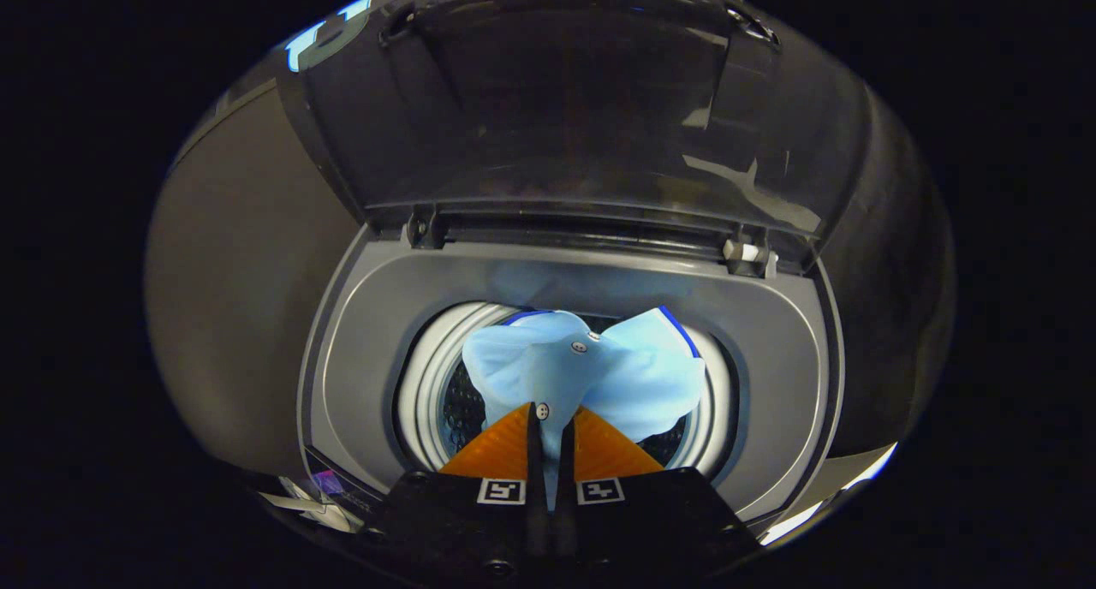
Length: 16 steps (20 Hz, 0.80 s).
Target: Put the clothes into the washing machine and then close the washing machine lid.
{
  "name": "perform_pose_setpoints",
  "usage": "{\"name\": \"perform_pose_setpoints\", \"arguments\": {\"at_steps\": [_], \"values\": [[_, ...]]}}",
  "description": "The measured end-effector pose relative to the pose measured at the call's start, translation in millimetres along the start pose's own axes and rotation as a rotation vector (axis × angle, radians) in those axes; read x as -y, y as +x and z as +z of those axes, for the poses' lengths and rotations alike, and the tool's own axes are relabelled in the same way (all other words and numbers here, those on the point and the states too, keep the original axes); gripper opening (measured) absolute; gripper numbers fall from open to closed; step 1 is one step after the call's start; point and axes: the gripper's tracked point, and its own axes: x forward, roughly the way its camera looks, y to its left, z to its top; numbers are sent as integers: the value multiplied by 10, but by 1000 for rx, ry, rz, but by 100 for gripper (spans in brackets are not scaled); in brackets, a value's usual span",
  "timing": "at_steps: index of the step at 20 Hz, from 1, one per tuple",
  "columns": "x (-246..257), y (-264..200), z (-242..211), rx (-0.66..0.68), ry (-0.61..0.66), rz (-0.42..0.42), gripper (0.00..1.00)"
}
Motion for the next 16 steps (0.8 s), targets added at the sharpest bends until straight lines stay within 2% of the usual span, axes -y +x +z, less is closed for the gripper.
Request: {"name": "perform_pose_setpoints", "arguments": {"at_steps": [6,8,9,13,16], "values": [[-16,49,-78,-10,22,-17,8],[-11,61,-108,-20,39,-7,12],[24,34,-102,-13,40,-21,21],[149,-3,35,40,50,-60,98],[233,-49,84,55,59,-86,98]]}}
